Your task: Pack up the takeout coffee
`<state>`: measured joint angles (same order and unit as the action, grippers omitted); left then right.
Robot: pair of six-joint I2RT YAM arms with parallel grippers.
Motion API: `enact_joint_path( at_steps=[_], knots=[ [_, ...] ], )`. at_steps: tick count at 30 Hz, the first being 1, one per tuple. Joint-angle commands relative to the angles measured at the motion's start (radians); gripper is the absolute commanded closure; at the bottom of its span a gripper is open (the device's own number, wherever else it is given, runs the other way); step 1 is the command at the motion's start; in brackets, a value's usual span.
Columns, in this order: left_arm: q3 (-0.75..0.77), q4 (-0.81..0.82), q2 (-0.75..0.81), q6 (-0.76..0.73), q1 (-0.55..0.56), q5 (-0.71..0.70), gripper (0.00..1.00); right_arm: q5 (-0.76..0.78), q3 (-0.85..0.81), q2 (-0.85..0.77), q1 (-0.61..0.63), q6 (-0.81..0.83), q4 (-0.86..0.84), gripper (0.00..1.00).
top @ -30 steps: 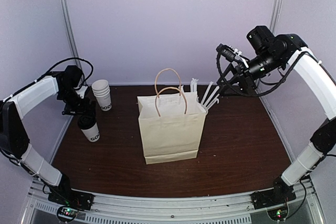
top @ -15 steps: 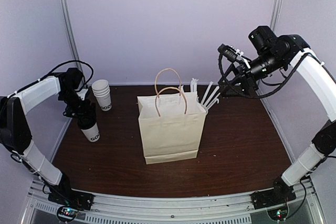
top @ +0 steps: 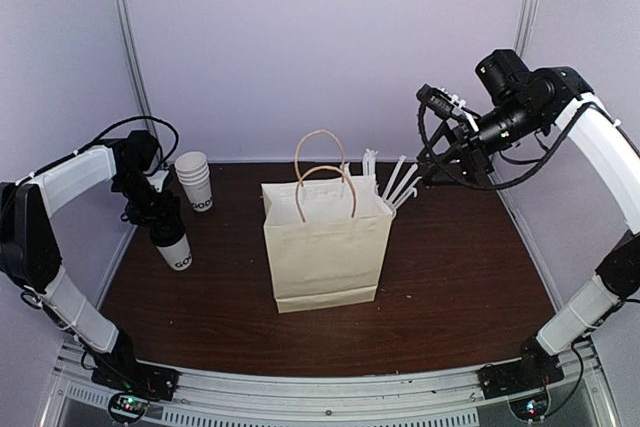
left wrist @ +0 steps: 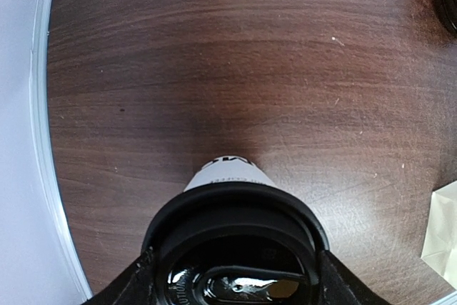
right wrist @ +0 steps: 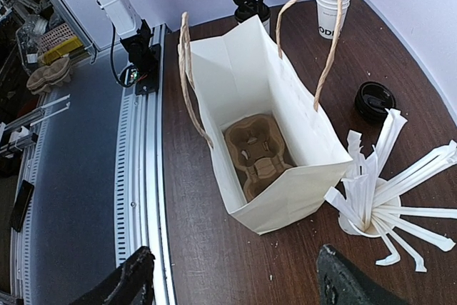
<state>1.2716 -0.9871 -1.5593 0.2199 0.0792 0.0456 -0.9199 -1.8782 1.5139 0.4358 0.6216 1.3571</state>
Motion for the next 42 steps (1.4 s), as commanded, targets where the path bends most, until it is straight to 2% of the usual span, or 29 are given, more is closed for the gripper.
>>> enact_joint_path(
  at_steps=[1, 5, 9, 12, 20, 28, 32, 36, 39, 42],
  knots=[
    [-0.004, 0.006, 0.027, 0.007, -0.007, 0.045, 0.30, 0.007, 0.008, -0.030, -0.005, 0.000, -0.015, 0.22],
    [0.020, -0.028, 0.065, 0.011, -0.005, 0.103, 0.35, 0.012, 0.011, -0.031, -0.005, 0.000, -0.016, 0.22],
    [0.040, -0.056, 0.151, 0.022, 0.022, 0.145, 0.35, 0.013, 0.010, -0.031, -0.005, -0.002, -0.016, 0.22],
    [0.070, -0.107, 0.212, 0.025, 0.105, 0.144, 0.35, 0.019, 0.006, -0.028, -0.007, -0.003, -0.018, 0.22],
    [0.120, -0.298, 0.358, 0.065, 0.409, 0.097, 0.35, 0.033, -0.009, -0.020, -0.032, -0.017, -0.030, 0.23],
    [0.112, -0.345, 0.476, 0.150, 0.678, 0.186, 0.37, 0.030, -0.019, -0.020, -0.099, -0.045, -0.047, 0.22],
    [0.153, -0.312, 0.429, 0.194, 0.938, 0.124, 0.37, 0.036, 0.005, -0.028, -0.129, -0.054, -0.061, 0.22],
    [0.259, -0.289, 0.277, 0.147, 1.192, 0.006, 0.36, 0.039, 0.028, -0.038, -0.163, -0.061, -0.078, 0.22],
    [0.327, -0.241, 0.131, 0.062, 1.286, -0.030, 0.36, 0.034, 0.047, -0.046, -0.191, -0.065, -0.092, 0.22],
    [0.396, -0.173, -0.007, -0.033, 1.295, -0.005, 0.36, 0.025, 0.068, -0.055, -0.223, -0.069, -0.105, 0.22]
  ],
)
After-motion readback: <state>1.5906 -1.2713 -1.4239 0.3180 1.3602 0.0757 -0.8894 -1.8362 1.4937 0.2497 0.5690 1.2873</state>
